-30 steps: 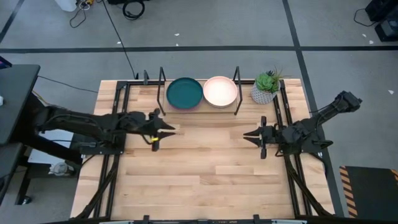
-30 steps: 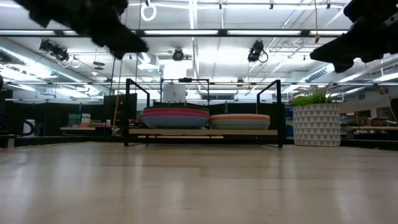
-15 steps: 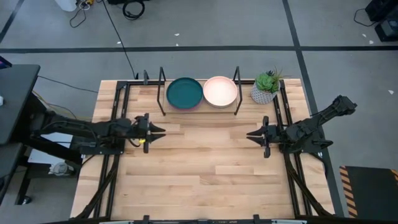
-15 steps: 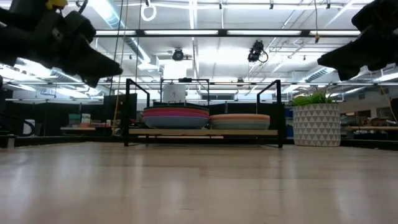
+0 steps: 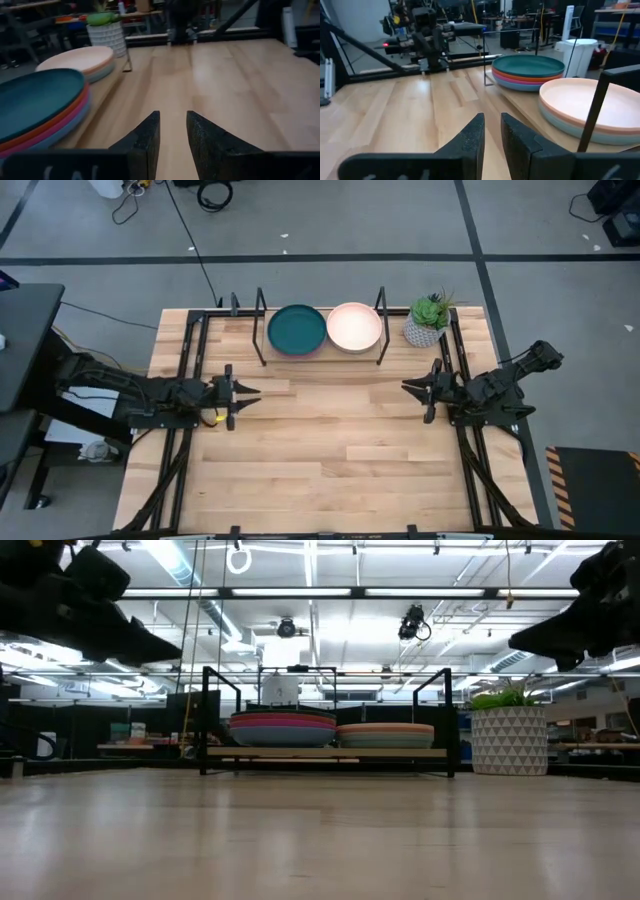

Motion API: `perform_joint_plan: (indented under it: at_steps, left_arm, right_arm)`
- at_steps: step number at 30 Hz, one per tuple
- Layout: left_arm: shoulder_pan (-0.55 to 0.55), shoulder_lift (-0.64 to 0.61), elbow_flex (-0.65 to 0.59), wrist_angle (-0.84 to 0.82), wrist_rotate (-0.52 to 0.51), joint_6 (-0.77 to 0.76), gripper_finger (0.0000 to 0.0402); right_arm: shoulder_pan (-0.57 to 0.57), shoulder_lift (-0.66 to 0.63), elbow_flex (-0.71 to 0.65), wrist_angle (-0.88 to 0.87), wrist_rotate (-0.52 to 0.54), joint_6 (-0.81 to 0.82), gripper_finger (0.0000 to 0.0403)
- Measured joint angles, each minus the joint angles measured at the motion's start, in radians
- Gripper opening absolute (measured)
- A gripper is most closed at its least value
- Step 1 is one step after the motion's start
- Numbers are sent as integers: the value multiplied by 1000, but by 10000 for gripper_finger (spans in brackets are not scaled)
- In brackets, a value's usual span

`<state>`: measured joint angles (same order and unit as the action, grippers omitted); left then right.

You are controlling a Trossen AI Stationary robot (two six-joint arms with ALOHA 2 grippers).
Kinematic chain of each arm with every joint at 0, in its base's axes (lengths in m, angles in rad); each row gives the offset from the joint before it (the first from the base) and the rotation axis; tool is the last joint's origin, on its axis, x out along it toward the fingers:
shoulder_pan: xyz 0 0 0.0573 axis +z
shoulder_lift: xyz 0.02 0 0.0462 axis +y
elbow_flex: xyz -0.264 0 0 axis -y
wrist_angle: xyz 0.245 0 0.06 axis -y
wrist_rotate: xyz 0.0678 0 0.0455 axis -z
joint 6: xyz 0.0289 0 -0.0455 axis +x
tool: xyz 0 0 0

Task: Place and stack plates onto a shelf
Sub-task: Return to Home Position

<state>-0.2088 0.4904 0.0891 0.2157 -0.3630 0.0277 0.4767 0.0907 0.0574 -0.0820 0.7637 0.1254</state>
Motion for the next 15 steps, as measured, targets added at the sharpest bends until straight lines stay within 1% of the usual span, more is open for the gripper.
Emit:
perform_joint_plan:
  at_steps: [2, 5, 10, 12, 15]
  left_arm:
    - [-27, -1, -11, 24, 0, -4, 101]
    - [-62, -1, -81, 138, -2, -20, 92]
    - [-116, -1, -80, 152, 0, -33, 66]
    - [-129, 0, -80, 201, 1, -23, 60]
    - [-134, -1, -80, 258, 0, -47, 56]
  right_arm:
    - [0, 3, -3, 2, 0, -19, 69]
    - [0, 6, -4, 5, -1, -20, 69]
    - [0, 7, -4, 8, -19, -23, 69]
    - [0, 7, -4, 16, -35, -23, 69]
    - [0, 7, -4, 22, -59, -23, 69]
